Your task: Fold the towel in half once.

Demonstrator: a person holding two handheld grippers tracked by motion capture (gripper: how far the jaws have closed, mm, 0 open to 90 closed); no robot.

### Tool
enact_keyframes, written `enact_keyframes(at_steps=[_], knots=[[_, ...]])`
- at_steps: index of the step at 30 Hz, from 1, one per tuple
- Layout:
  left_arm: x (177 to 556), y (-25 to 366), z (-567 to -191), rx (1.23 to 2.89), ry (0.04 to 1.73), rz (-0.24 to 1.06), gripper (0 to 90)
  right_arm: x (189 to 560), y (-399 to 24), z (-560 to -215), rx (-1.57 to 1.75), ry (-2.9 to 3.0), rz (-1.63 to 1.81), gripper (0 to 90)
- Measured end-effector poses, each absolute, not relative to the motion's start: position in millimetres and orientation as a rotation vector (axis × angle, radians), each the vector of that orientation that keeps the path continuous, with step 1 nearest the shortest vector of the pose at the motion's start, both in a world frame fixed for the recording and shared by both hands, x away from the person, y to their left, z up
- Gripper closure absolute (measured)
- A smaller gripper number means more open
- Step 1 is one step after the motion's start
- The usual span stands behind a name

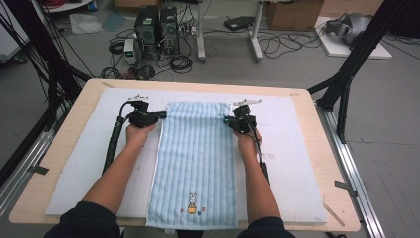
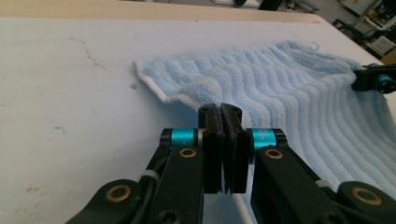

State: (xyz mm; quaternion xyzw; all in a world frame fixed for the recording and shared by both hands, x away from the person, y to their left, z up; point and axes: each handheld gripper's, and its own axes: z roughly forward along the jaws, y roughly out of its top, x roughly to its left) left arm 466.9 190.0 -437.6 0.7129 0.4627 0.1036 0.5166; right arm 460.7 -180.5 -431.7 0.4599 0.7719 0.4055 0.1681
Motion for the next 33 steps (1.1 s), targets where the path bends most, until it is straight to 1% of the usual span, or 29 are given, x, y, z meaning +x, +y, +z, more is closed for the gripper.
enact_keyframes(at_steps=[5, 9, 11, 16, 18, 24, 33], knots=[[453.7, 193.6, -430.7, 1.669, 1.055, 0.244, 86.9, 450.8, -184.6, -428.4, 1.307, 2.2, 1.223, 85.6], [446.2, 197.9, -426.5, 1.712, 1.022, 0.216, 87.0, 440.0, -189.7, -425.3, 1.291, 2.203, 1.284, 85.5], [439.5, 199.3, -424.0, 1.689, 1.003, 0.238, 87.0, 433.5, -190.6, -423.4, 1.271, 2.217, 1.289, 85.5], [420.9, 203.2, -420.5, 1.686, 0.968, 0.225, 86.9, 414.9, -191.4, -418.0, 1.213, 2.235, 1.304, 85.2], [410.9, 204.7, -420.2, 1.682, 0.944, 0.234, 86.9, 405.7, -192.9, -416.9, 1.195, 2.238, 1.327, 85.1], [385.8, 202.1, -421.6, 1.747, 0.907, 0.228, 86.8, 384.5, -196.8, -418.6, 1.18, 2.274, 1.314, 84.3], [355.4, 203.7, -428.0, 1.751, 0.876, 0.194, 86.6, 352.3, -201.3, -422.4, 1.149, 2.288, 1.335, 84.1]])
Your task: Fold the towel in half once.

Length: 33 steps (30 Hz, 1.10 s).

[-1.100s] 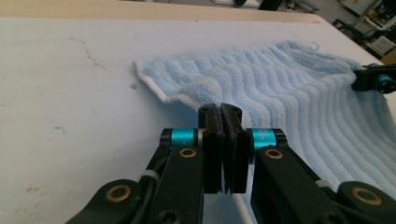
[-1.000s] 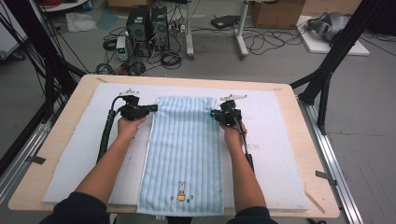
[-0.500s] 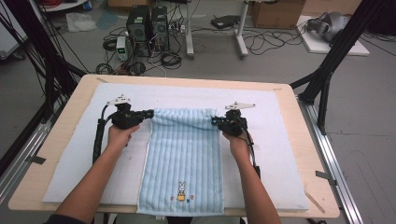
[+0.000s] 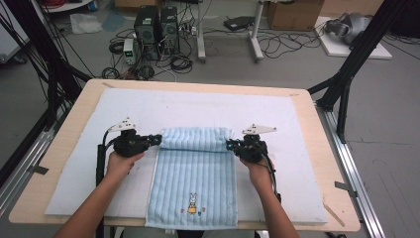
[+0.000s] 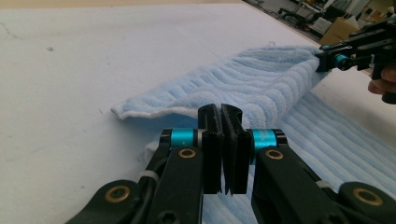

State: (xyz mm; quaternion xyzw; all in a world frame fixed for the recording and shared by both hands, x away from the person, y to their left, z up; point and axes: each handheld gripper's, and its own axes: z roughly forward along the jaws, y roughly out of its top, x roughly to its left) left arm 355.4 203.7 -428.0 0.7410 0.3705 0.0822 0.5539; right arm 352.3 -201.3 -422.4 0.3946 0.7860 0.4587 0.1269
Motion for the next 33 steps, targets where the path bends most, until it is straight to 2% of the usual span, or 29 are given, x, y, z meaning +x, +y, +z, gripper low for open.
enact_keyframes(at_steps=[9, 11, 12, 13, 14, 15, 18, 27, 33], knots=[[337.9, 207.0, -439.3, 1.762, 0.862, 0.155, 86.3, 331.1, -199.5, -430.0, 1.138, 2.343, 1.277, 83.6], [336.2, 206.9, -441.5, 1.767, 0.868, 0.161, 85.2, 330.1, -199.2, -431.1, 1.148, 2.35, 1.268, 79.5], [335.8, 207.0, -443.2, 1.768, 0.874, 0.165, 81.7, 330.1, -199.8, -431.1, 1.149, 2.343, 1.262, 73.1], [336.3, 206.6, -444.4, 1.767, 0.895, 0.179, 72.8, 329.6, -200.3, -430.2, 1.162, 2.325, 1.259, 69.1], [337.5, 206.8, -444.6, 1.772, 0.921, 0.195, 59.5, 329.4, -201.5, -429.2, 1.17, 2.304, 1.267, 66.4], [338.1, 207.6, -444.7, 1.758, 0.939, 0.206, 51.6, 329.1, -202.8, -427.9, 1.181, 2.289, 1.277, 62.0], [341.6, 212.7, -441.6, 1.719, 0.983, 0.255, 44.2, 329.4, -207.0, -426.2, 1.21, 2.238, 1.285, 53.5], [384.0, 212.8, -430.1, 1.684, 1.099, 0.276, 43.3, 331.1, -215.7, -424.1, 1.247, 2.18, 1.304, 48.2], [405.5, 199.1, -434.4, 1.735, 1.143, 0.269, 43.4, 331.2, -218.9, -424.1, 1.257, 2.173, 1.31, 45.9]])
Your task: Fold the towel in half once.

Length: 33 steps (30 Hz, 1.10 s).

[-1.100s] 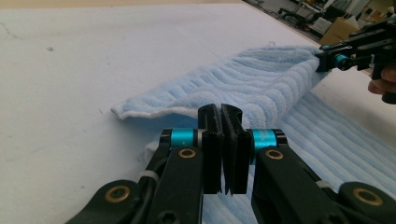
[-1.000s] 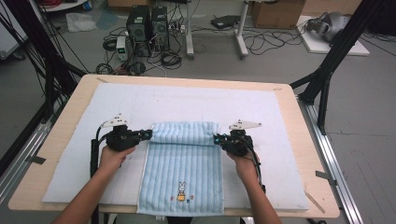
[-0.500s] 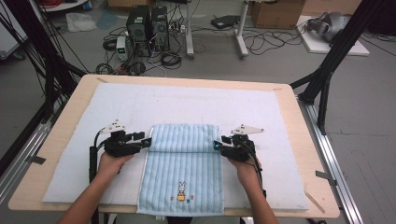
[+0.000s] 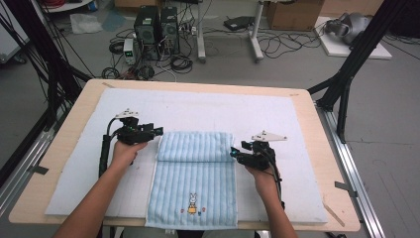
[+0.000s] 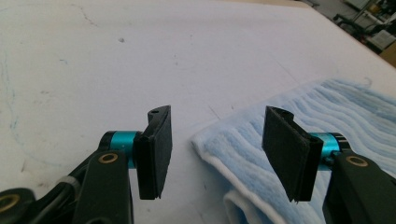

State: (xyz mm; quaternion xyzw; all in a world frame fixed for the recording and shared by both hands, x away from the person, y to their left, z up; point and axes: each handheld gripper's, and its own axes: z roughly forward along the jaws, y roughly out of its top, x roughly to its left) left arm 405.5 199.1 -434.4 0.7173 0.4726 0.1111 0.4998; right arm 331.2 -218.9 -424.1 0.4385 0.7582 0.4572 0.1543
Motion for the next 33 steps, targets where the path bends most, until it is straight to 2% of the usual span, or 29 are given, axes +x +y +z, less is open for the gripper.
enact_keyframes(at_steps=[6, 11, 15, 18, 23, 30, 33], knots=[[416.7, 185.5, -445.6, 1.848, 1.169, 0.306, 44.7, 331.5, -220.7, -424.4, 1.273, 2.164, 1.32, 43.9], [415.9, 175.0, -449.9, 1.943, 1.131, 0.384, 51.6, 332.1, -219.8, -425.0, 1.27, 2.171, 1.318, 42.6], [412.3, 170.9, -449.2, 2.006, 1.072, 0.43, 66.7, 332.7, -219.4, -425.5, 1.266, 2.175, 1.313, 41.6], [409.2, 167.0, -449.9, 2.023, 1.024, 0.439, 82.7, 333.0, -219.3, -426.0, 1.272, 2.173, 1.307, 40.6], [409.1, 169.9, -448.8, 2.001, 1.03, 0.403, 84.9, 333.5, -219.9, -426.5, 1.281, 2.174, 1.309, 39.7], [404.7, 179.1, -433.1, 1.822, 1.022, 0.31, 84.8, 338.4, -219.7, -424.6, 1.285, 2.156, 1.298, 39.1], [403.2, 181.1, -429.4, 1.8, 1.015, 0.289, 84.8, 346.4, -221.2, -419.2, 1.291, 2.136, 1.298, 40.8]])
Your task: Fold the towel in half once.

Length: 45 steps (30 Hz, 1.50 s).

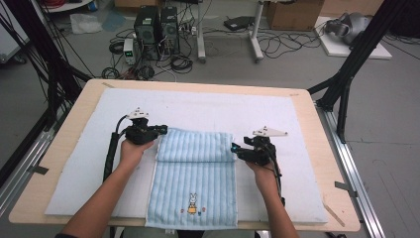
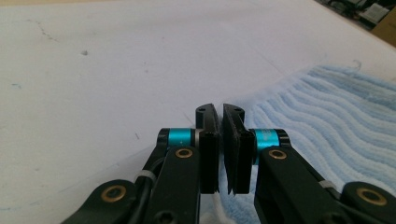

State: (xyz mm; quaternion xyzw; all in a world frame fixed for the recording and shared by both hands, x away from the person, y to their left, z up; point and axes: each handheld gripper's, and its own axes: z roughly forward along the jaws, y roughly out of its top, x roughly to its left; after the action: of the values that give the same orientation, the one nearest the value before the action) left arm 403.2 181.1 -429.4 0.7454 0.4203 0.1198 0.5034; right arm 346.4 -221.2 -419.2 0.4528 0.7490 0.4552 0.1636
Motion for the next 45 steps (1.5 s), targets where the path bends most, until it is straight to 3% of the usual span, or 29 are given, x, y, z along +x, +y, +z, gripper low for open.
enact_keyframes(at_steps=[13, 23, 35, 45], knots=[[404.6, 186.2, -428.9, 1.758, 1.038, 0.248, 84.7, 413.3, -190.7, -436.0, 1.463, 2.248, 1.095, 49.2], [405.3, 186.0, -431.7, 1.754, 1.048, 0.238, 84.6, 418.4, -177.3, -437.5, 1.277, 2.325, 0.89, 83.7], [392.4, 198.8, -412.1, 1.688, 1.008, 0.202, 84.6, 400.7, -204.3, -408.5, 1.266, 2.253, 1.17, 84.2], [361.7, 208.7, -404.3, 1.695, 0.95, 0.126, 84.4, 350.5, -207.2, -389.3, 1.186, 2.291, 1.364, 84.0]])
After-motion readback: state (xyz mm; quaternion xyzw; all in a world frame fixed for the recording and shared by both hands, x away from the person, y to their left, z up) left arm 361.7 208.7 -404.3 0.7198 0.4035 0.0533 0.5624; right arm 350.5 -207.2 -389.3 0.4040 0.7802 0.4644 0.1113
